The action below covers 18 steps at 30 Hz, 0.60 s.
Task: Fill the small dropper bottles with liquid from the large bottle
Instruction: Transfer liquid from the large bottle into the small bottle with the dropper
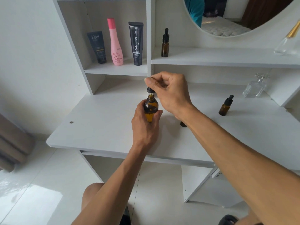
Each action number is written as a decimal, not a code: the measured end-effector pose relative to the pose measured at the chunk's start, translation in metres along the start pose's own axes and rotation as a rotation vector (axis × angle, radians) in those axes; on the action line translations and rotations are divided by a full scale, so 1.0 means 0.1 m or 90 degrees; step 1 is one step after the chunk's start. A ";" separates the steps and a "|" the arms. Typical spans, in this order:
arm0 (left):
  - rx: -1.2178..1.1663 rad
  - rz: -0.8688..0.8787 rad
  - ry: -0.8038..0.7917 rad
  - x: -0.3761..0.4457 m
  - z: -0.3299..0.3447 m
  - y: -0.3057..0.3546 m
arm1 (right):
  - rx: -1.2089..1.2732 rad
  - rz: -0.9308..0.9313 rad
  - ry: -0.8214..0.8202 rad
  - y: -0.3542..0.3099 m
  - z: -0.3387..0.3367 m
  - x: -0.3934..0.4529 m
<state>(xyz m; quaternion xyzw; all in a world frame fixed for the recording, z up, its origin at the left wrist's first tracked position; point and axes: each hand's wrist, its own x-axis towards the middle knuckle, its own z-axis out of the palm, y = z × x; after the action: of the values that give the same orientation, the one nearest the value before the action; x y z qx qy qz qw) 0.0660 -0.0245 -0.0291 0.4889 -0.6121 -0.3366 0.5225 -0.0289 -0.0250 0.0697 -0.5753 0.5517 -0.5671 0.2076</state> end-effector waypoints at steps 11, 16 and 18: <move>0.020 -0.005 -0.002 0.00 0.00 0.02 | 0.096 -0.007 0.052 -0.23 -0.15 0.09; 0.028 -0.003 -0.003 0.00 0.00 0.00 | 0.142 -0.029 0.090 -0.35 -0.26 0.12; 0.032 -0.003 -0.004 -0.01 0.00 0.01 | 0.147 -0.030 0.104 -0.39 -0.31 0.14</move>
<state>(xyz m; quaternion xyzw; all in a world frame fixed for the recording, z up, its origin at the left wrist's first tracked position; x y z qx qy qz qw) 0.0660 -0.0233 -0.0287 0.5026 -0.6208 -0.3238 0.5072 -0.0443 -0.0130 0.1173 -0.5126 0.4840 -0.6764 0.2132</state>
